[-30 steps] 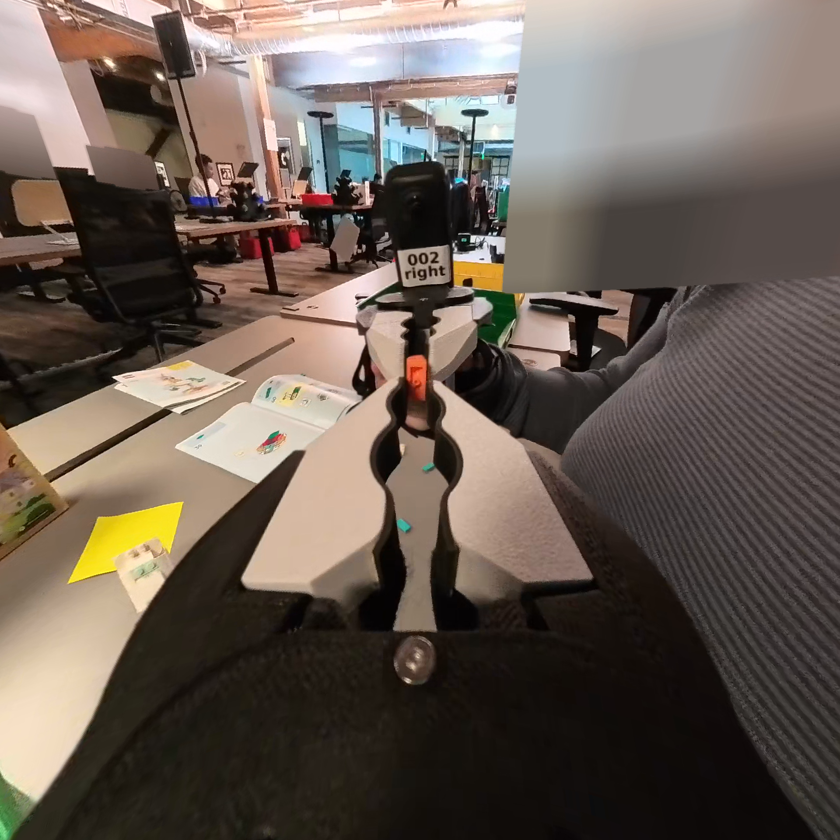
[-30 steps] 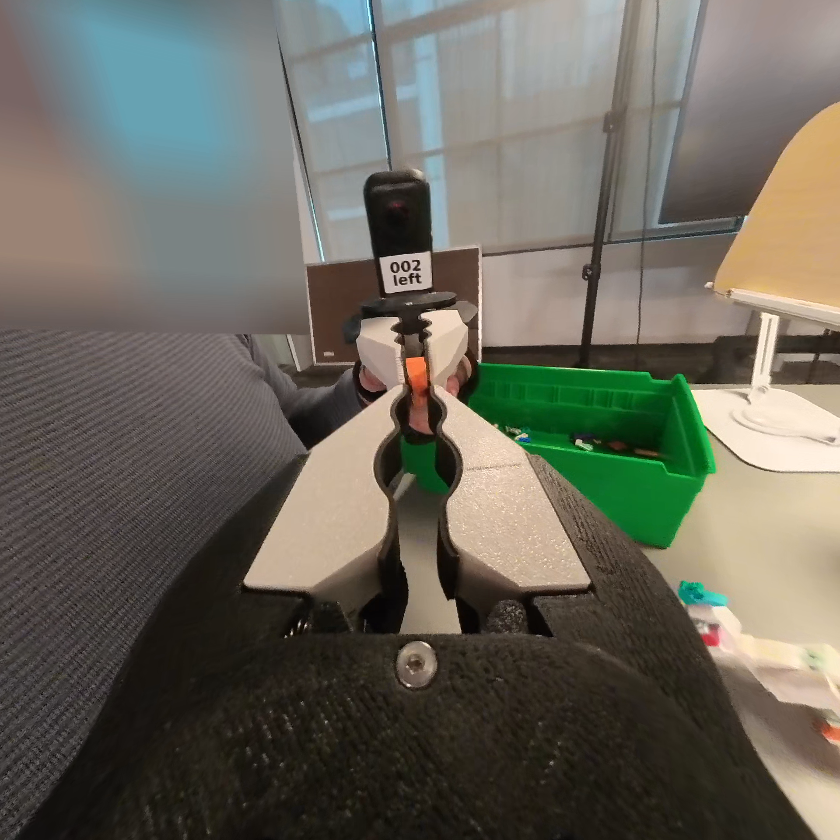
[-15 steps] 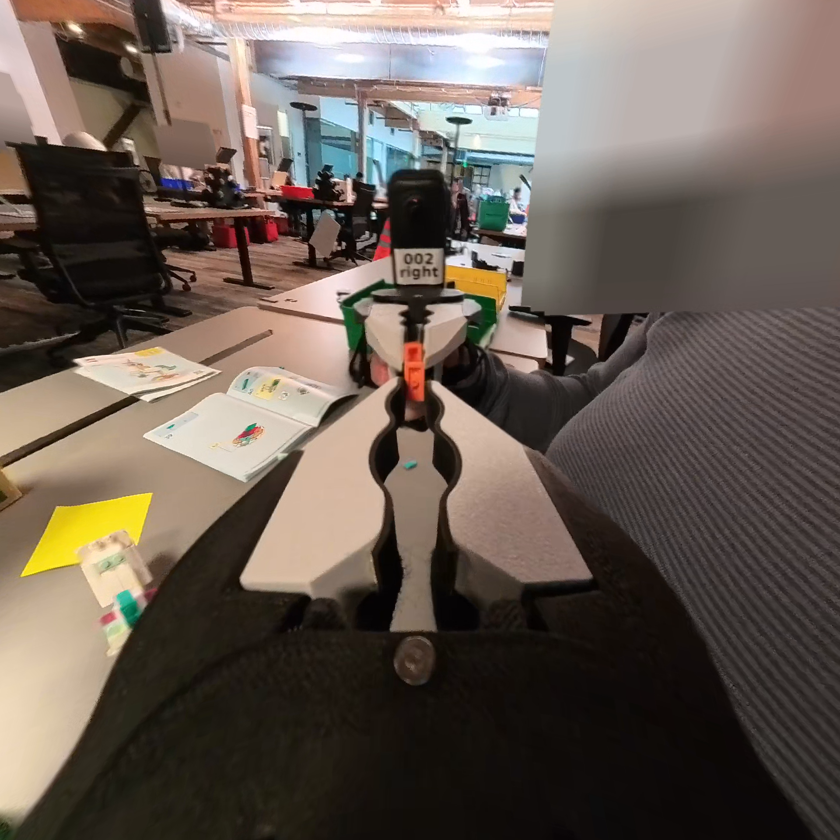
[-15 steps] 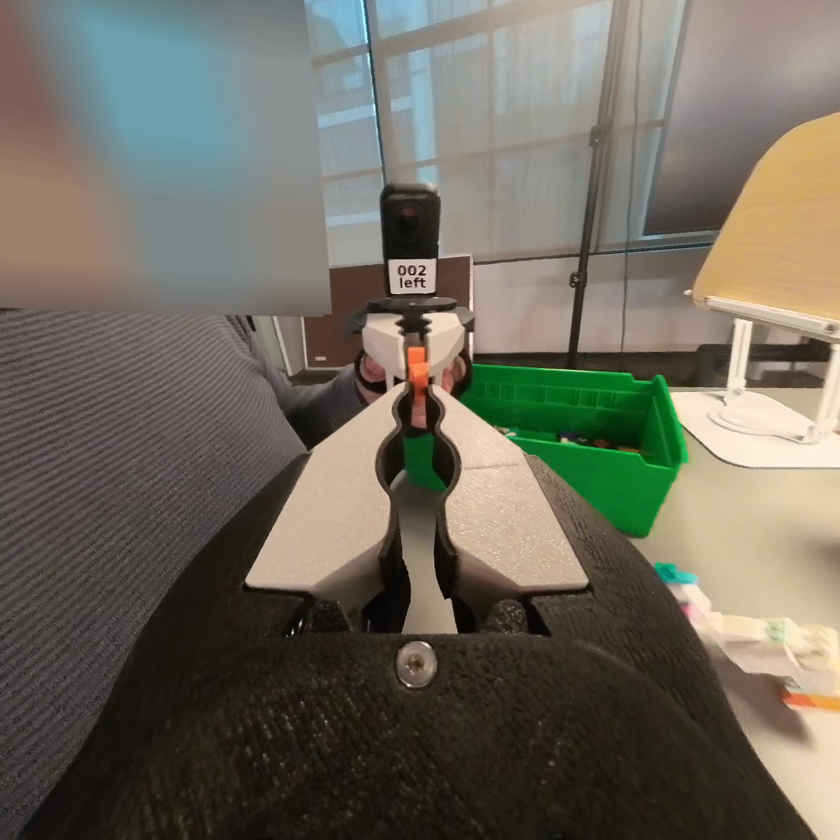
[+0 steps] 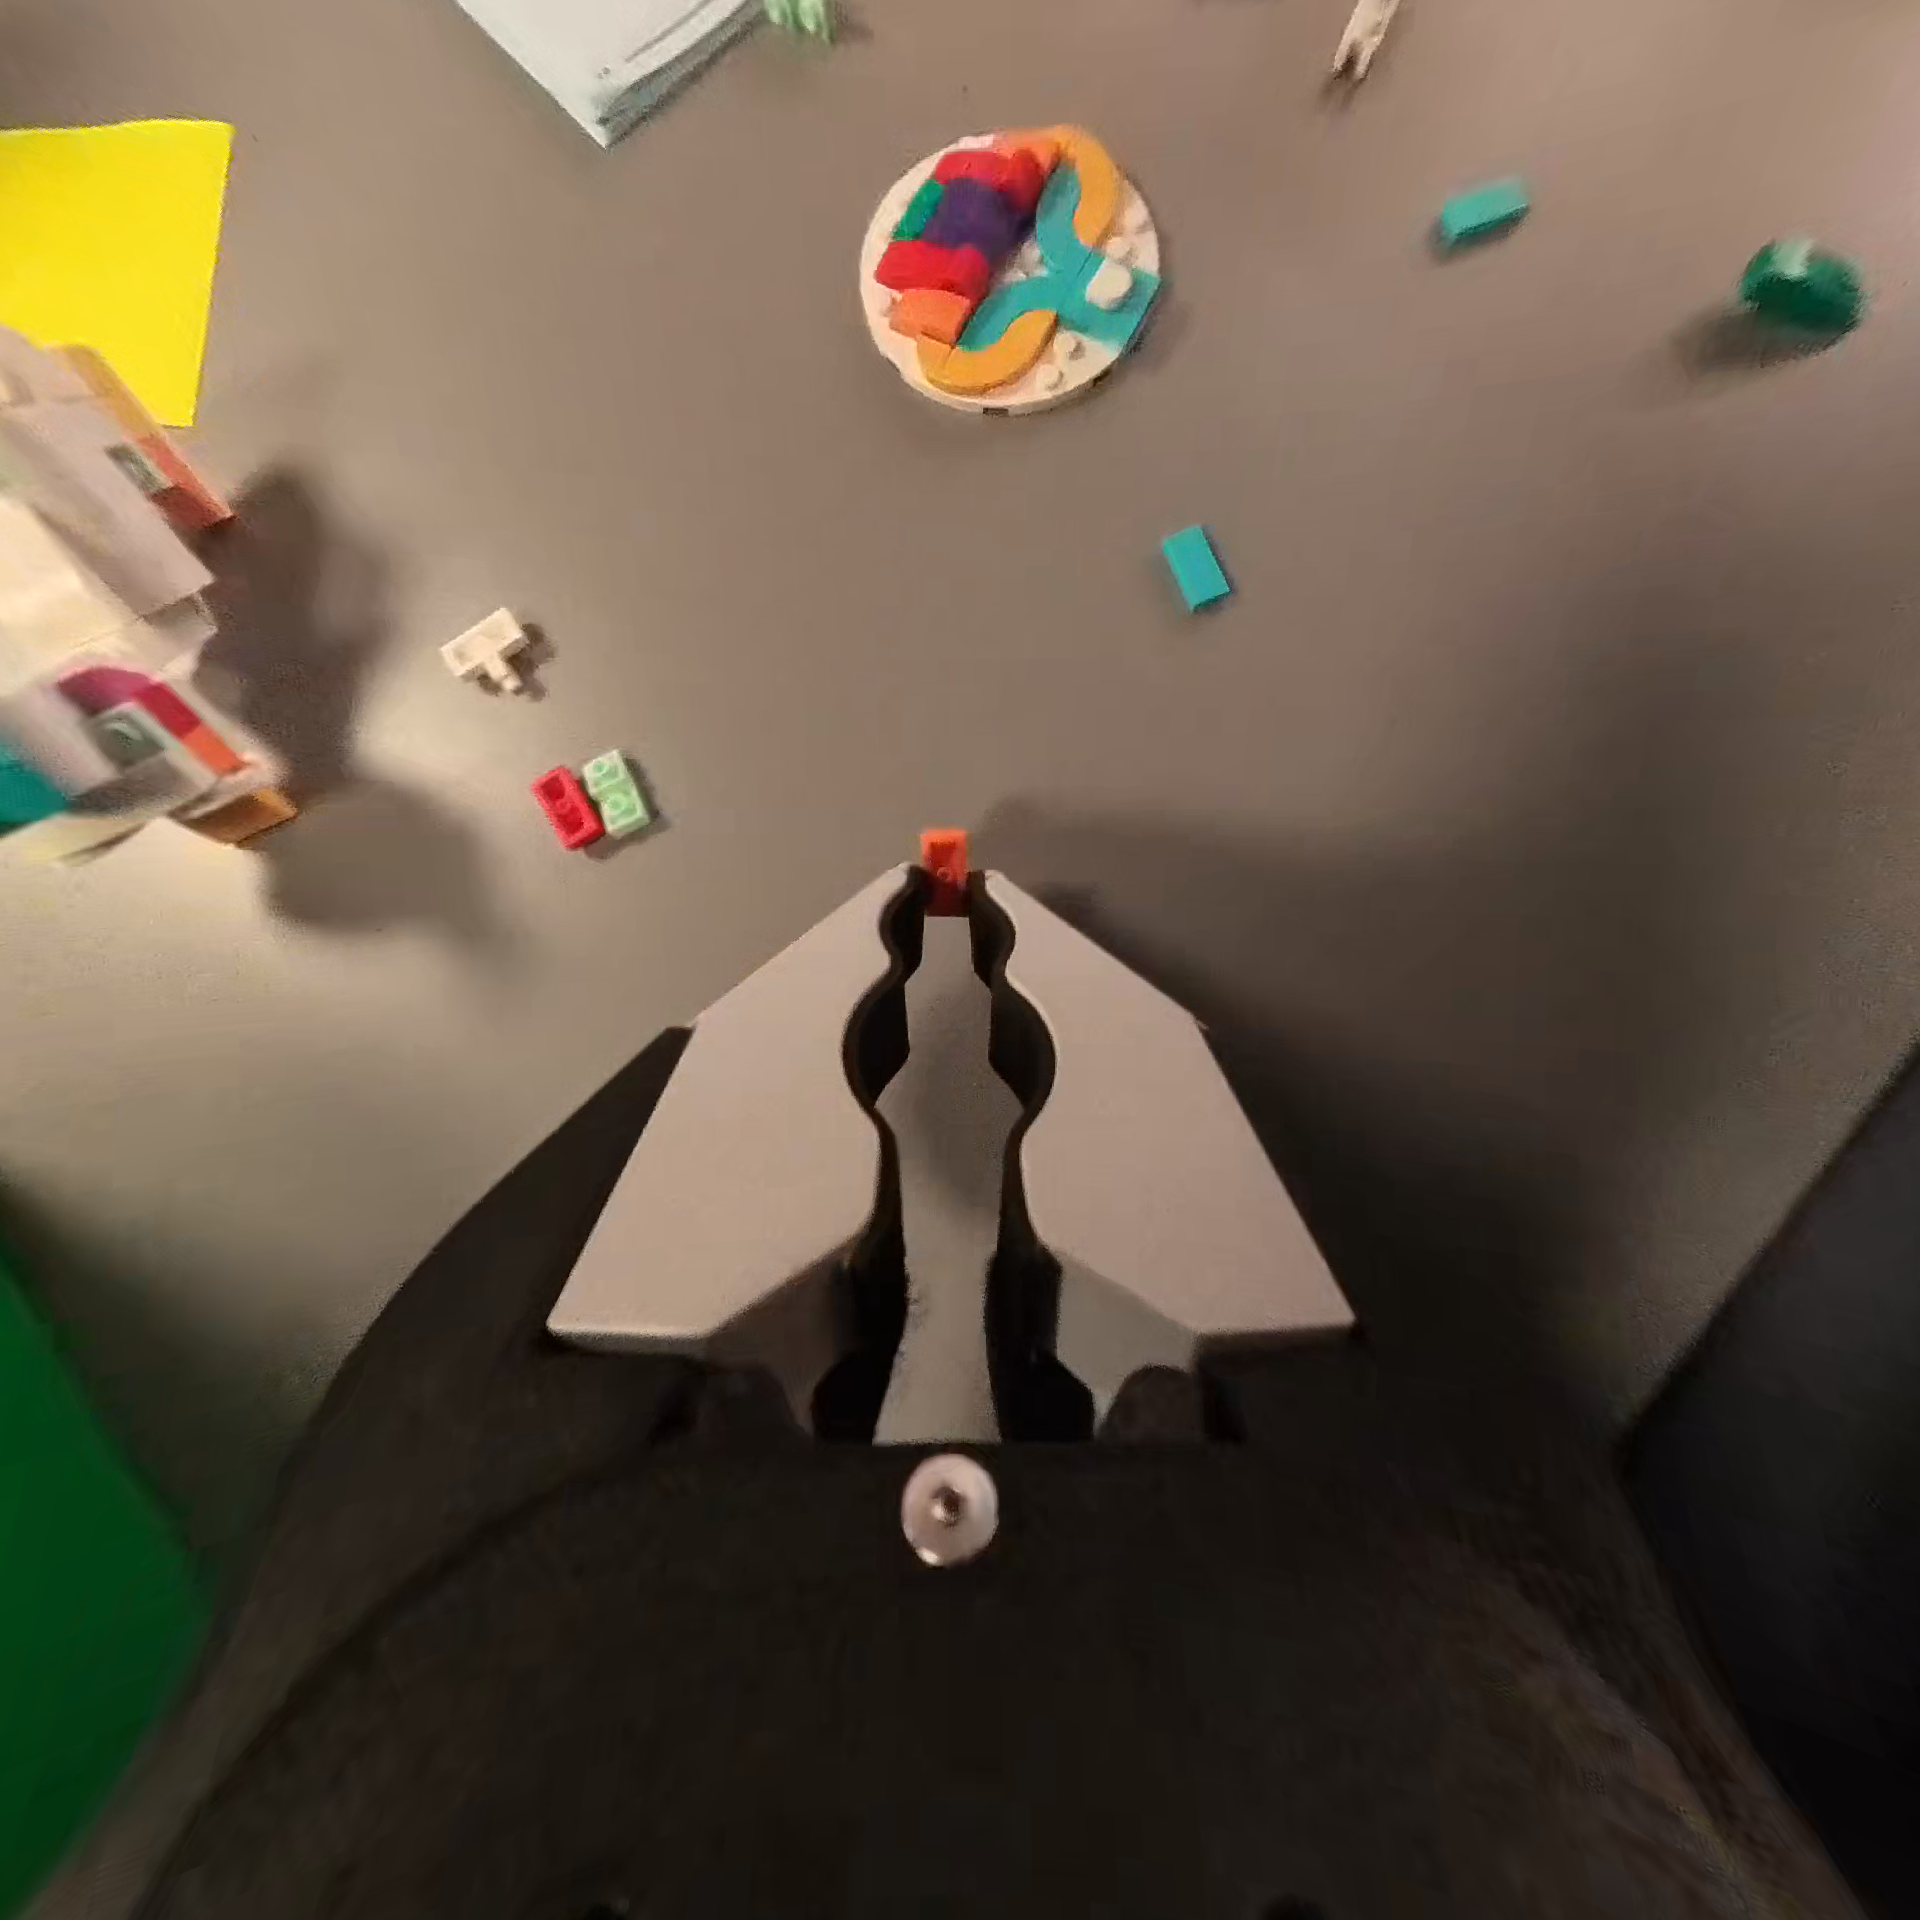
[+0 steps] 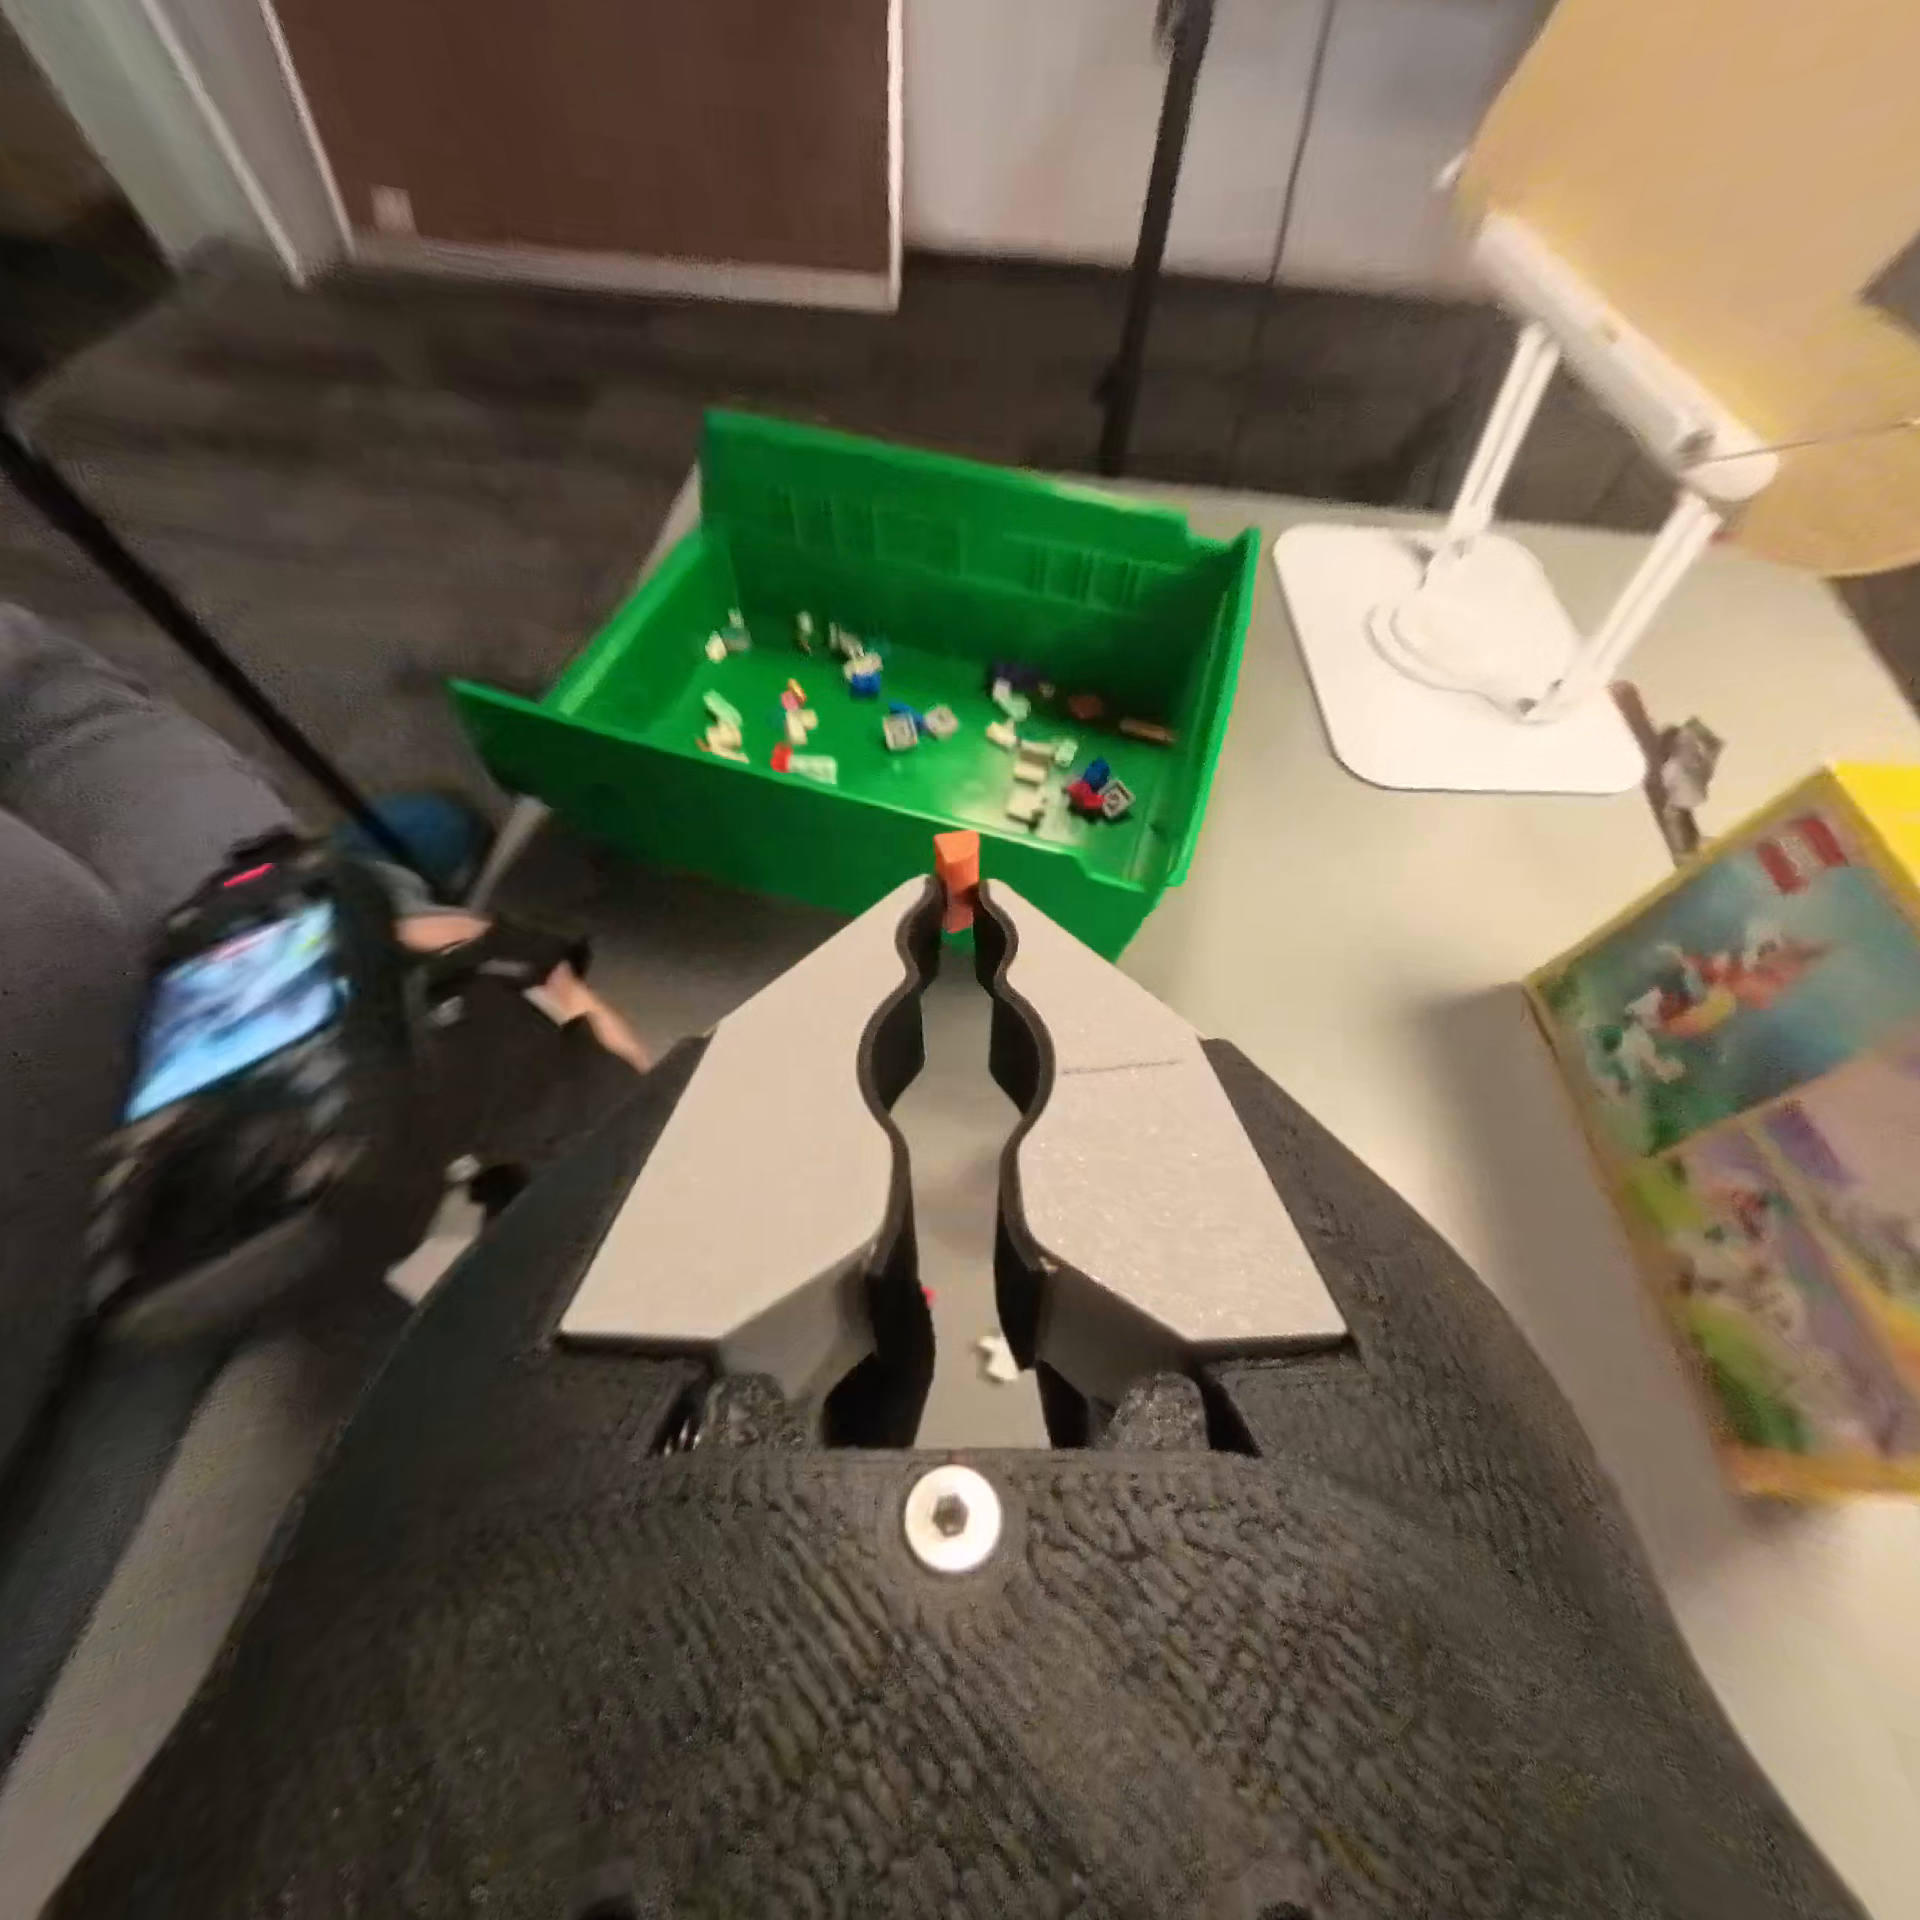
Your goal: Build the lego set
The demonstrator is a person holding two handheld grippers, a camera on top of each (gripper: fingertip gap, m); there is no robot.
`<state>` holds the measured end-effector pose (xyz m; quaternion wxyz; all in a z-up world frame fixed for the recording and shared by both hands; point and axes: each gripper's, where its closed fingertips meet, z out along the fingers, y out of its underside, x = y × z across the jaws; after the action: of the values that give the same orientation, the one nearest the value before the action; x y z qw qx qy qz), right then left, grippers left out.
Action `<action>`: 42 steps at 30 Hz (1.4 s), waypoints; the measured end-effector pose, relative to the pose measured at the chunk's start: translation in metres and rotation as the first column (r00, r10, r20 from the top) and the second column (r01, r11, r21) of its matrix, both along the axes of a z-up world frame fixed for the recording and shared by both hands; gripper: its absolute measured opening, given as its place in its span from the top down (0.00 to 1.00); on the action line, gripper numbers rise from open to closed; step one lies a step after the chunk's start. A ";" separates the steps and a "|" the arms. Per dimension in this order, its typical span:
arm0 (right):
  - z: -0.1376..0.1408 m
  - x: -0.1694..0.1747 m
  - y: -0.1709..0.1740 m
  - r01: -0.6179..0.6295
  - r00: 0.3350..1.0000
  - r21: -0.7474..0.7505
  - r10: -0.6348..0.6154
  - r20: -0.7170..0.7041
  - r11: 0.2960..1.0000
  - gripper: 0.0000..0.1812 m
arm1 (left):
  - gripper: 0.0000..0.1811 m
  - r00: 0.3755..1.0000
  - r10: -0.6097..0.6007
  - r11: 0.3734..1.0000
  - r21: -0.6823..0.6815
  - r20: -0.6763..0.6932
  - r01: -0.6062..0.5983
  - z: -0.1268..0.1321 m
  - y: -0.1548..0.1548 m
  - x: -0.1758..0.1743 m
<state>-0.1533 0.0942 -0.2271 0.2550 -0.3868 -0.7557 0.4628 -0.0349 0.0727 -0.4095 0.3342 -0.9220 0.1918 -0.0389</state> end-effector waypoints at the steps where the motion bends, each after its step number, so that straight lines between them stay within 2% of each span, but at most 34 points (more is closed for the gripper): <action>1: -0.006 -0.017 -0.002 -0.033 0.998 0.058 0.029 0.060 0.998 0.98 | 0.96 1.000 0.005 1.000 0.013 -0.013 -0.005 -0.004 0.003 0.001; 4: -0.024 -0.061 -0.027 -0.162 0.964 0.130 0.128 0.234 0.978 0.98 | 0.89 1.000 -0.007 0.999 0.036 0.021 0.006 -0.007 0.009 0.008; 7: -0.060 -0.093 -0.035 -0.232 0.917 0.277 0.115 0.383 0.932 0.98 | 0.76 0.999 -0.015 0.999 0.030 0.051 0.013 -0.003 0.007 0.010; 9: -0.080 -0.103 -0.043 -0.268 0.882 0.293 0.111 0.458 0.918 0.97 | 0.73 0.997 -0.029 0.997 0.071 0.067 0.025 0.006 0.003 0.011; 12: -0.093 -0.116 -0.051 -0.271 0.878 0.306 0.104 0.467 0.912 0.87 | 0.71 0.992 -0.051 0.985 0.170 0.115 0.031 0.025 -0.005 0.013; 15: -0.094 -0.122 -0.057 -0.247 0.895 0.298 0.099 0.435 0.922 0.80 | 0.71 0.988 -0.055 0.972 0.236 0.147 0.019 0.039 -0.013 0.010; 17: -0.087 -0.123 -0.055 -0.206 0.917 0.305 0.075 0.392 0.930 0.73 | 0.71 0.983 -0.057 0.964 0.265 0.173 0.009 0.048 -0.016 0.009; 19: -0.063 -0.112 -0.051 -0.148 0.947 0.267 0.058 0.315 0.952 0.73 | 0.71 0.980 -0.060 0.954 0.298 0.188 0.001 0.059 -0.020 0.007; 21: -0.026 -0.086 -0.034 -0.064 0.982 0.222 0.022 0.187 0.973 0.72 | 0.70 0.979 -0.055 0.940 0.342 0.196 -0.016 0.071 -0.025 0.002; 24: 0.021 -0.017 0.017 0.111 0.994 0.203 -0.112 -0.005 0.973 0.72 | 0.70 0.972 -0.037 0.909 0.412 0.233 -0.064 0.087 -0.032 -0.006; 27: 0.028 0.077 0.083 0.333 0.943 0.224 -0.324 -0.077 0.916 0.72 | 0.69 0.960 -0.042 0.887 0.453 0.278 -0.092 0.093 -0.033 -0.007; 29: 0.009 0.145 0.125 0.488 0.870 0.245 -0.489 -0.062 0.838 0.72 | 0.69 0.957 -0.049 0.872 0.479 0.286 -0.098 0.095 -0.030 -0.006; 31: -0.021 0.211 0.163 0.642 0.752 0.263 -0.658 -0.036 0.720 0.69 | 0.69 0.957 -0.063 0.860 0.502 0.282 -0.092 0.094 -0.023 -0.004; 34: -0.077 0.283 0.175 0.784 0.591 0.153 -0.798 0.118 0.602 0.71 | 0.70 0.961 -0.063 0.834 0.543 0.270 -0.098 0.094 -0.009 -0.003; 37: -0.127 0.315 0.160 0.863 0.472 0.062 -0.844 0.254 0.501 0.74 | 0.70 0.957 -0.069 0.821 0.561 0.283 -0.107 0.092 0.005 0.004; 40: -0.163 0.327 0.147 0.903 0.372 0.086 -0.866 0.333 0.421 0.79 | 0.70 0.950 -0.078 0.824 0.556 0.301 -0.108 0.089 0.017 0.013; 42: -0.179 0.332 0.144 0.897 0.331 0.171 -0.876 0.351 0.408 0.79 | 0.70 0.948 -0.087 0.831 0.547 0.307 -0.101 0.087 0.022 0.020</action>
<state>0.1788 0.2379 -0.4061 0.2998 -0.8244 -0.4440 0.1827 -0.0153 0.0949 -0.3226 0.6142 -0.7669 0.1348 -0.1286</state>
